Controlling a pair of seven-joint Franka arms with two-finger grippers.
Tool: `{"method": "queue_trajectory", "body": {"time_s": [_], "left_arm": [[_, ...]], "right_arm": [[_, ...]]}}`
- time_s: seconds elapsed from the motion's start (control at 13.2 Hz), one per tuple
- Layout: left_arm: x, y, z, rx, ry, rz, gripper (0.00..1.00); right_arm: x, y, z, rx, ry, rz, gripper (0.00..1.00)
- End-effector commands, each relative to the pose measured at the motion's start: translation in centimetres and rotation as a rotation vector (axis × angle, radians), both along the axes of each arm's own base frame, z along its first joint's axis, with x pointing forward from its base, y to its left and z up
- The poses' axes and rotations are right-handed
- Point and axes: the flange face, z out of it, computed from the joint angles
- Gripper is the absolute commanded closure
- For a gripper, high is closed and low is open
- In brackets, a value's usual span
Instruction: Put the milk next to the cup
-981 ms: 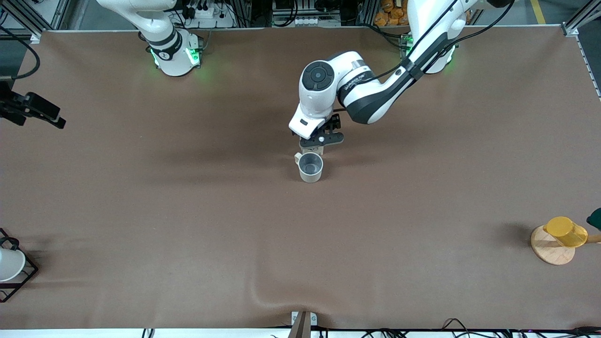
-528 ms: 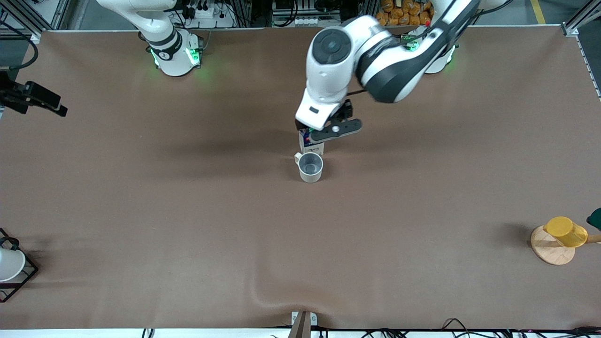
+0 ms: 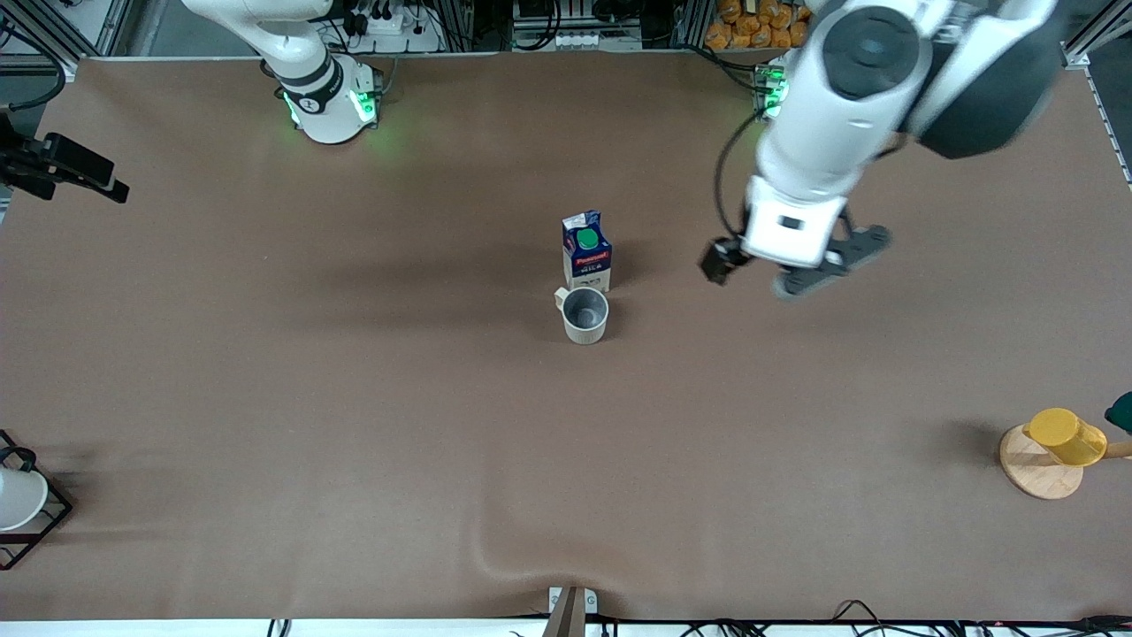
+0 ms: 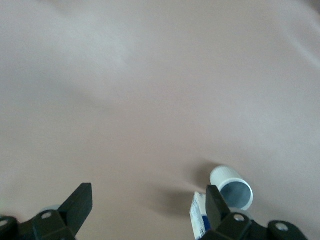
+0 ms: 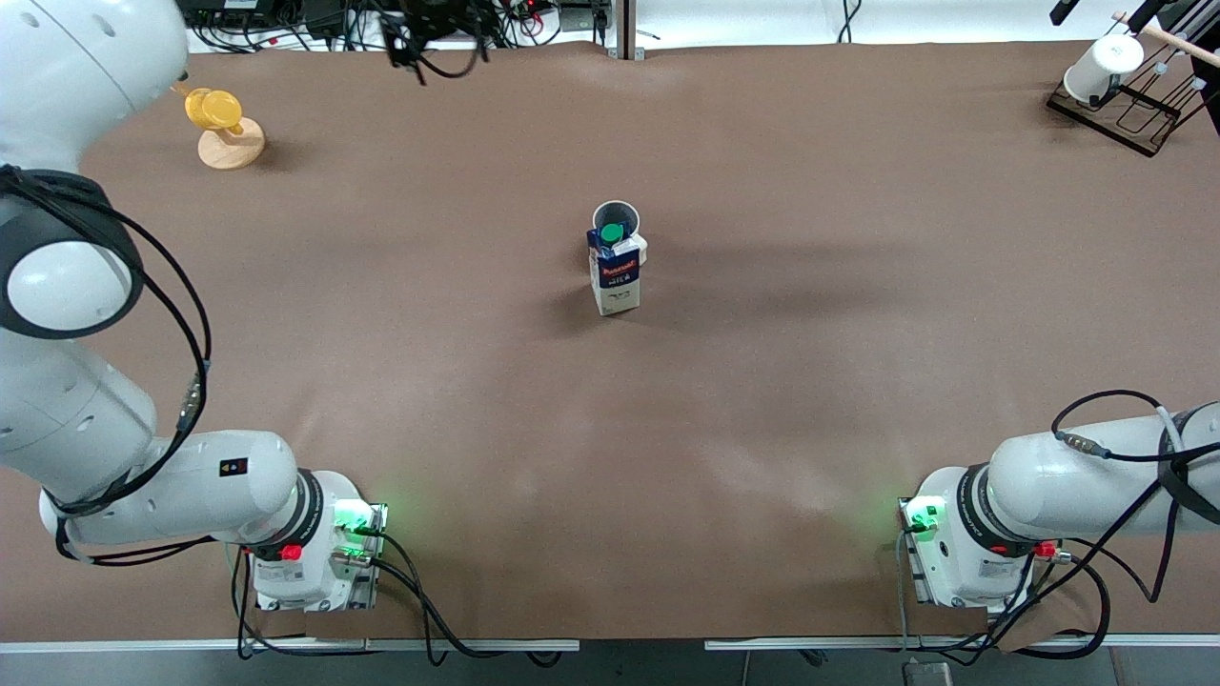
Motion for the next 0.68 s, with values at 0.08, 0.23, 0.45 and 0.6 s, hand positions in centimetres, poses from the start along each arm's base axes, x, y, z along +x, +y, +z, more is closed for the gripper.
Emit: {"method": "queue_trajectory", "body": {"time_s": [0.08, 0.23, 0.45, 0.6], "left_arm": [[-1.2, 3.1, 1.7, 0.083, 0.020, -0.001, 0.00], [-1.8, 5.2, 2.2, 0.141, 0.043, 0.006, 0.00], [-1.5, 9.9, 3.9, 0.141, 0.084, -0.152, 0.00], [-2.0, 13.3, 5.4, 0.063, 0.112, -0.234, 0.00]], "right_arm": [[0.2, 0.4, 0.4, -0.053, -0.017, 0.041, 0.00], [0.2, 0.3, 0.6, -0.053, -0.021, 0.041, 0.00], [0.1, 0.3, 0.7, -0.051, -0.027, 0.056, 0.00], [0.2, 0.4, 0.6, -0.043, -0.032, 0.068, 0.00]]}}
